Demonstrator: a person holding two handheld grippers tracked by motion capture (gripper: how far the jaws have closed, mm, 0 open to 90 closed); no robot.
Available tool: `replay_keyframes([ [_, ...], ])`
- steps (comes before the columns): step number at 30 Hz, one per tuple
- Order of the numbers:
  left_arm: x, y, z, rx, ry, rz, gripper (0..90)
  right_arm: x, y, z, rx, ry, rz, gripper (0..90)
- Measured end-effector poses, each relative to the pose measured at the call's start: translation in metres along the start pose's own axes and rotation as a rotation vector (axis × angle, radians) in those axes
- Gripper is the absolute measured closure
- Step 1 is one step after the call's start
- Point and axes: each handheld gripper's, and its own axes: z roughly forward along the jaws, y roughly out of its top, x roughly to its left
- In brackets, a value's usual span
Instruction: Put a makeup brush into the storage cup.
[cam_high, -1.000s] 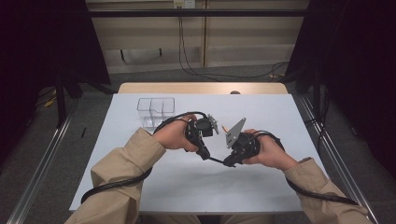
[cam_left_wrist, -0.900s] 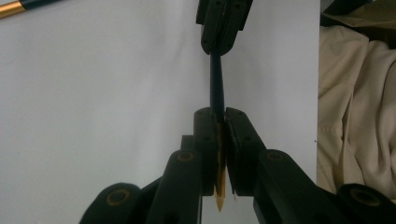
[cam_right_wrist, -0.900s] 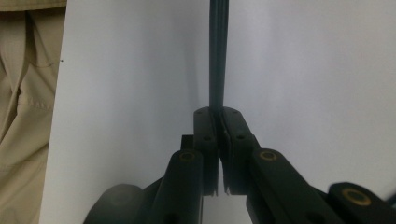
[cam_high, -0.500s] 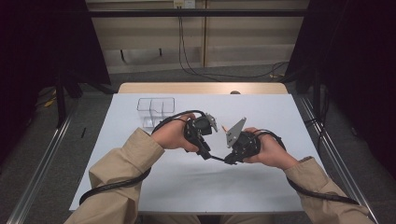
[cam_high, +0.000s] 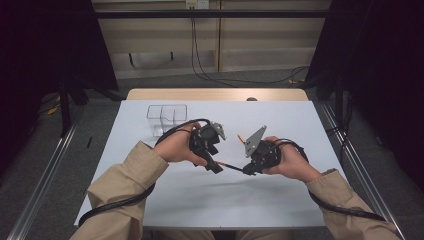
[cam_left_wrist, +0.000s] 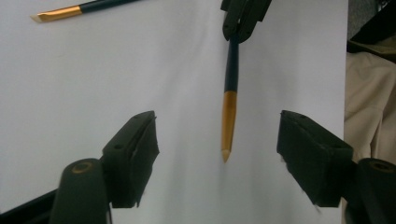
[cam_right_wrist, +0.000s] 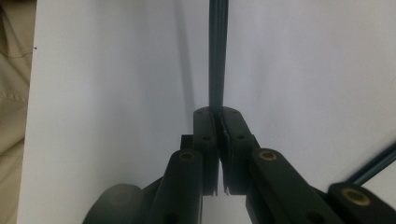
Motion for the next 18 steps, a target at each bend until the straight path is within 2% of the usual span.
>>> replay_keyframes([
  [4,0.002,-0.005,-0.002,-0.049,0.008,-0.026,19.5,-0.001,-0.001,0.001,-0.013,0.002,0.002,86.3],
  [18,0.009,-0.021,-0.007,-0.181,0.011,-0.062,14.8,-0.003,-0.005,-0.003,-0.081,-0.008,0.043,86.2],
])
